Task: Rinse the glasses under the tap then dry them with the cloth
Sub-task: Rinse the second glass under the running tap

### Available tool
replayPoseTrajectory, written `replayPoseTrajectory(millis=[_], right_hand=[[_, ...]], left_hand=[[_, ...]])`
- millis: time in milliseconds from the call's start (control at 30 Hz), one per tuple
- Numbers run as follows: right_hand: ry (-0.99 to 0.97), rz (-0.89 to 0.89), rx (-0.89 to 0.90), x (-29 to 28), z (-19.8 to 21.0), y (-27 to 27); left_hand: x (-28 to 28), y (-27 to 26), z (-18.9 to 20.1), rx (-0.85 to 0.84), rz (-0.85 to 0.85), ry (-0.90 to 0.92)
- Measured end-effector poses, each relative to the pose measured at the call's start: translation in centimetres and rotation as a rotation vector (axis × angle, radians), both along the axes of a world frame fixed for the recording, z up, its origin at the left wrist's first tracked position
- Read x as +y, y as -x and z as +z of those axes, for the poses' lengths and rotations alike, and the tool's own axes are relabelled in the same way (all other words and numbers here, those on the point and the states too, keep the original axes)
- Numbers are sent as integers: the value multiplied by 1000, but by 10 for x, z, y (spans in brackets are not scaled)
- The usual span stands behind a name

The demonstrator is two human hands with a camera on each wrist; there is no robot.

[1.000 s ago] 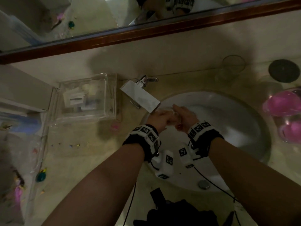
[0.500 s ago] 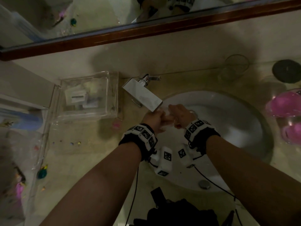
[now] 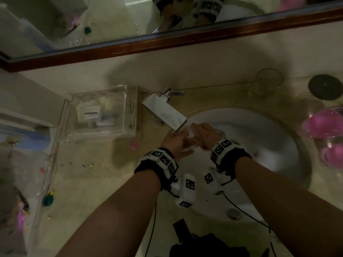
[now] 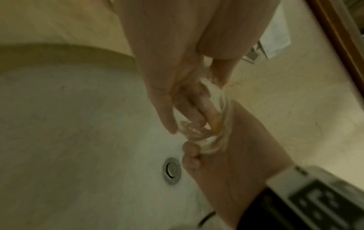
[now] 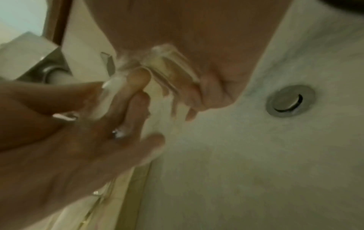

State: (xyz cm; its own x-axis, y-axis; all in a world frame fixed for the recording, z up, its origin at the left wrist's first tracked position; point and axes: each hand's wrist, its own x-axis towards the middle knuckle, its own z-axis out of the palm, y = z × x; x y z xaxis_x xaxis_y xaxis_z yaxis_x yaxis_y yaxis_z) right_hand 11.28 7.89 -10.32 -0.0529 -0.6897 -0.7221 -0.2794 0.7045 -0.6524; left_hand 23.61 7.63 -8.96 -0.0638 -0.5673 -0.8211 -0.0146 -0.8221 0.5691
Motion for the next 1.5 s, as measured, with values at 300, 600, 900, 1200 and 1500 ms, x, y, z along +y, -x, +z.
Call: replayPoseTrajectory(millis=[300,600,900,1200,1500], right_hand=[[-178,-156,-179,2,7,-2],[4,-76,-127,5,17,-8],[-113,-27,-120,5,25,-1],[-74,-26,-20,-7,14,-11],[-143,57,-17,-10,20,-11]], left_hand=[[4,-8,4,-34,-146,84],[6,-6,15,50,56,-8],[7,-6,16,-25,-117,101],[1,-1,21,8,41,26],[6,-8,13,7,-38,68]])
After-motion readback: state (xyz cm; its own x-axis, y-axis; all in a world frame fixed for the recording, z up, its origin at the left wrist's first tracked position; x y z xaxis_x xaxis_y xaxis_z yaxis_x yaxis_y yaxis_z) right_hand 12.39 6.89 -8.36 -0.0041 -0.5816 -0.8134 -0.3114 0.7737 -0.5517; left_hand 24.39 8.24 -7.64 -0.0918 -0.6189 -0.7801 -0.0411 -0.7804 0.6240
